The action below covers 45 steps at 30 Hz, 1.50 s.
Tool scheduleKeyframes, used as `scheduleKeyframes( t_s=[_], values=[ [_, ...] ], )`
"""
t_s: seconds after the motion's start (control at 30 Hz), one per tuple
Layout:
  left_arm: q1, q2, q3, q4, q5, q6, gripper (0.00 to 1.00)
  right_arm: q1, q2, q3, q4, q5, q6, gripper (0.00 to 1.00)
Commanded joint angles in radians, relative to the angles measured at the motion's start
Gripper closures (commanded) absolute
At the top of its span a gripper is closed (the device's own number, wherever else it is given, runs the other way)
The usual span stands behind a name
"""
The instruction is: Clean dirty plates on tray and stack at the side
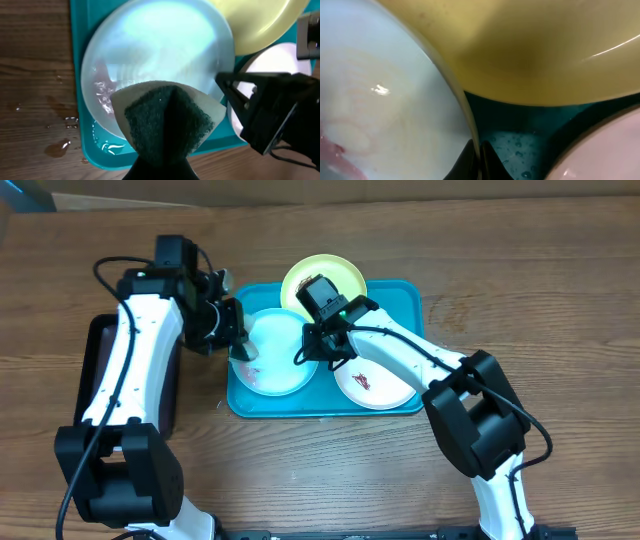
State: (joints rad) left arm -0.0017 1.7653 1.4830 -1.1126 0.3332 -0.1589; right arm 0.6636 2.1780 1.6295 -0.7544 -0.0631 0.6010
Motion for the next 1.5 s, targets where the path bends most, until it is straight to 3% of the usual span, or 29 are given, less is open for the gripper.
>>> scheduleKeyframes(
  t_s=[0.0,0.7,0.87,0.97,1.1,1.47],
  values=[
    [-0.030,0.035,-0.031,0.020,-0.030,-0.039,0.96,0.003,0.036,0.004,-0.001,0.034,0.085,0.96],
    [-0.053,0.109,-0.114,0.162,-0.021,-0.059,0.96,0.003,0.044,0.004,-0.004,-0.043,0.073,0.96],
    [-0.107,0.111,-0.215,0.285,-0.033,-0.149,0.96,0.003,0.044,0.004,0.023,-0.043,0.085,0.96],
    [-0.134,0.111,-0.277,0.367,-0.089,-0.227,0.96,0.003,0.044,0.004,0.018,-0.043,0.084,0.96],
    [-0.149,0.111,-0.334,0.444,-0.119,-0.238,0.96,0.002,0.044,0.004,0.013,-0.037,0.084,0.96],
    [-0.140,0.111,-0.500,0.590,-0.489,-0.238,0.96,0.002,0.044,0.004,0.008,-0.028,0.080,0.96]
  ],
)
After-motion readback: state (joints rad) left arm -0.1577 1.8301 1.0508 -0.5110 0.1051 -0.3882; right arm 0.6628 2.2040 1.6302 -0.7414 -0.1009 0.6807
